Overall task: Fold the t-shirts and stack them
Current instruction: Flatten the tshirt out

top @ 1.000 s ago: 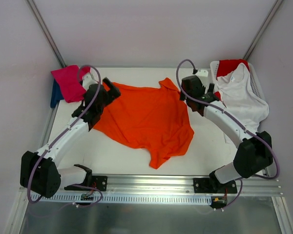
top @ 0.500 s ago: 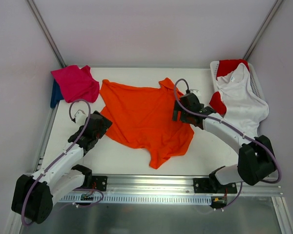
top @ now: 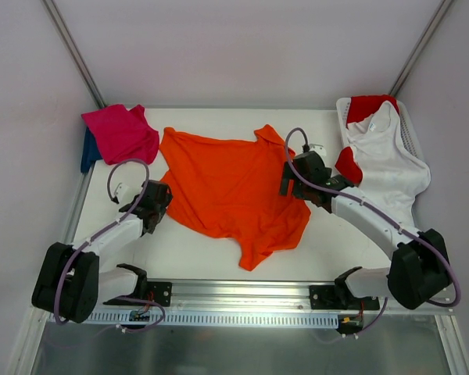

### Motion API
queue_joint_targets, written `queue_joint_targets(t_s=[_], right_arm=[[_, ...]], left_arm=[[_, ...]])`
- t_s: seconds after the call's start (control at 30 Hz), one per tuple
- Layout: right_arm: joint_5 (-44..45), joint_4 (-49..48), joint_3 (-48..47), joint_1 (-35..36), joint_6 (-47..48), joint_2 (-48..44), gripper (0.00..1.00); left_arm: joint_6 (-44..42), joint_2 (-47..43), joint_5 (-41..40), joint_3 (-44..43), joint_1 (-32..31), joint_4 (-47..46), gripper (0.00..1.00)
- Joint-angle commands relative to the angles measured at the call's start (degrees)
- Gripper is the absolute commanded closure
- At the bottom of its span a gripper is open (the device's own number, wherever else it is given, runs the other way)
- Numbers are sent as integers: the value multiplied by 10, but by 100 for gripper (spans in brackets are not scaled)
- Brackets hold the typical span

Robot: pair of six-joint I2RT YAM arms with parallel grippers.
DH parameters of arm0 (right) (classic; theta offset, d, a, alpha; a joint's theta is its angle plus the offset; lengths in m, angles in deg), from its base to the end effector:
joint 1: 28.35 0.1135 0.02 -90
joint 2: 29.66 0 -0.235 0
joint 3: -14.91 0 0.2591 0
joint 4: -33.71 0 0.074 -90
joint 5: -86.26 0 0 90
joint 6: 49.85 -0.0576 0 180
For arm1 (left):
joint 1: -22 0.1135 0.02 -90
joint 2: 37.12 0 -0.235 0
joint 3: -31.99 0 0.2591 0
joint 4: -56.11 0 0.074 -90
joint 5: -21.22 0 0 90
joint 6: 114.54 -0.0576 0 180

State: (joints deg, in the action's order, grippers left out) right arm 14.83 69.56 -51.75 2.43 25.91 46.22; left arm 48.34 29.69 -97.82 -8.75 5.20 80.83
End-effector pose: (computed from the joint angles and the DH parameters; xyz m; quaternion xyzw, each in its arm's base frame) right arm 0.2751 0.1425 0.2088 -0.0702 0.9114 0.0066 0.4055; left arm 0.2367 -0.0423 0.1193 -0.5029 0.7654 -0.0616 0.3969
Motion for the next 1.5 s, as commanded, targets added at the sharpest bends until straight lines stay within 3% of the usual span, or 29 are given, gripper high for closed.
queue_joint_targets(t_s=[0.0, 0.13, 0.2, 0.23, 0.27, 0.43, 0.6, 0.73, 0.87, 1.2, 1.47], right_arm=[[12, 22, 12, 1, -2, -34, 3], [-1, 43, 32, 5, -11, -69, 4], [-1, 58, 44, 18, -16, -93, 4], [2, 67, 60, 23, -18, -121, 4], [3, 84, 68, 26, -24, -137, 4], [-41, 131, 124, 54, -66, -260, 8], [-114, 154, 177, 122, -138, -318, 11], [-111, 159, 214, 202, -203, -308, 8], [-122, 104, 269, 244, -263, -289, 8], [-64, 6, 352, 260, -324, -260, 7], [-33, -38, 294, 244, -285, -138, 7]], left_arm=[[20, 22, -8, -12, 6, 2, 11], [16, 38, -2, -19, 21, -2, 40], [13, 47, -2, -23, 26, -3, 50], [9, 50, -3, -24, 30, -5, 63], [7, 54, -4, -25, 33, -6, 70], [-8, 83, 15, -26, 49, -33, 99], [-26, 96, 28, -29, 54, -58, 100], [-43, 98, 38, -38, 54, -73, 100], [-61, 97, 48, -45, 54, -73, 100], [-74, 82, 54, -36, 54, -74, 100], [-78, 81, 57, -34, 55, -73, 100]])
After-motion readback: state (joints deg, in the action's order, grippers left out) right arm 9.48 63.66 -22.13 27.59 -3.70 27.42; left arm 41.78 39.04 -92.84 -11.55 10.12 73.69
